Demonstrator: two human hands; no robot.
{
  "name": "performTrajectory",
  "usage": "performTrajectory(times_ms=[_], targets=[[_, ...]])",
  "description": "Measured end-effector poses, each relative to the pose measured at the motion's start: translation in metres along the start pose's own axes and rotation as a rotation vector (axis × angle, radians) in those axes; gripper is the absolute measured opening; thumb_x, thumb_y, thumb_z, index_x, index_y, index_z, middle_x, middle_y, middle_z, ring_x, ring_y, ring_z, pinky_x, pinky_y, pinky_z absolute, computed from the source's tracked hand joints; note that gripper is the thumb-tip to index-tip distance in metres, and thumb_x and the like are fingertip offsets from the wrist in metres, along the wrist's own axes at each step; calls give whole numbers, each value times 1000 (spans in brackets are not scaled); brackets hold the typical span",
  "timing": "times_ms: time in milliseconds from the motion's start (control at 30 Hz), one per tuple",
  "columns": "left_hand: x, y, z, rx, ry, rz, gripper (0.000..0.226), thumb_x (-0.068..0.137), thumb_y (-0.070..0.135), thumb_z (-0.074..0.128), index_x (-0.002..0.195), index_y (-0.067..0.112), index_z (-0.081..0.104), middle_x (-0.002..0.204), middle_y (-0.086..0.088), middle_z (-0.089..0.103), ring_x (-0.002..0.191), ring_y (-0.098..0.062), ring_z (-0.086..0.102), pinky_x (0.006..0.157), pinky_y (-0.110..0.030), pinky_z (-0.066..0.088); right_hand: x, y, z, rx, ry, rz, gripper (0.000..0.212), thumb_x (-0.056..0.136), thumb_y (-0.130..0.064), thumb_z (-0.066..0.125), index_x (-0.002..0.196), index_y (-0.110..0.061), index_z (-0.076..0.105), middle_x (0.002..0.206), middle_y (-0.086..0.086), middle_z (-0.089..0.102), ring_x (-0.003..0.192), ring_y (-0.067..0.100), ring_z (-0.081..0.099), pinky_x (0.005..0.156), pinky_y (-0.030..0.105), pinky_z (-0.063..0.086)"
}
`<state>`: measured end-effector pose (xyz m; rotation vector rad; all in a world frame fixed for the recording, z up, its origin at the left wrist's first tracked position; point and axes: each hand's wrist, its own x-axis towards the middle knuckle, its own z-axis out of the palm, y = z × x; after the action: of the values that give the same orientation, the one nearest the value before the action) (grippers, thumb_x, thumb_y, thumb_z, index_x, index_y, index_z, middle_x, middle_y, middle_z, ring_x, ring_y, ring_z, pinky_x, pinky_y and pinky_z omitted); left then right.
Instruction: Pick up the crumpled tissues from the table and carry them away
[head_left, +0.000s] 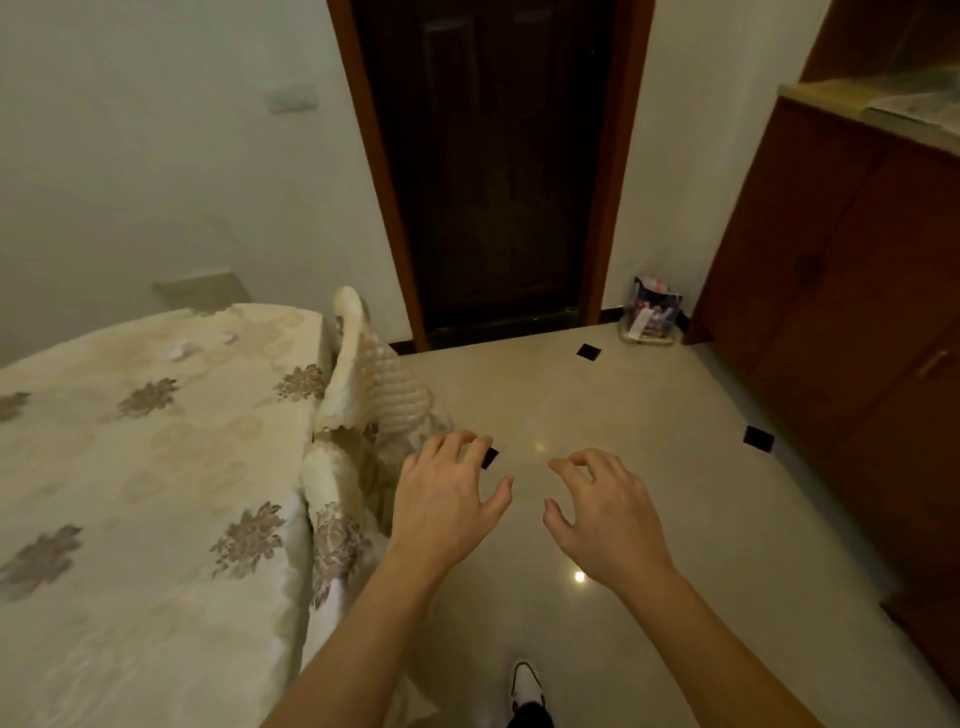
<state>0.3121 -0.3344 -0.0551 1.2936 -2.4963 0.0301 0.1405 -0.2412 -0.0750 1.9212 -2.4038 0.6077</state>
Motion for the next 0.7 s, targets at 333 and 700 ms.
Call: performTrajectory(times_ms=[333,700], targets=[[144,-59,35,-10,-26,-113,55,88,59,41,128,26,58,128,3,61,114,-18,55,88,-36,50,170,20,33,-4,-37,-75,39,80,-37,66,115,-19,67,108,2,64,101,23,60,79,39,52],[270,-85,76,45,-68,-184,58,90,60,38,136,26,51,137,1,55,123,-19,49,99,-37,45,313,53,63,1,-104,-120,44,86,-41,60,125,-22,62,117,1,61,111,21,55,87,39,48]])
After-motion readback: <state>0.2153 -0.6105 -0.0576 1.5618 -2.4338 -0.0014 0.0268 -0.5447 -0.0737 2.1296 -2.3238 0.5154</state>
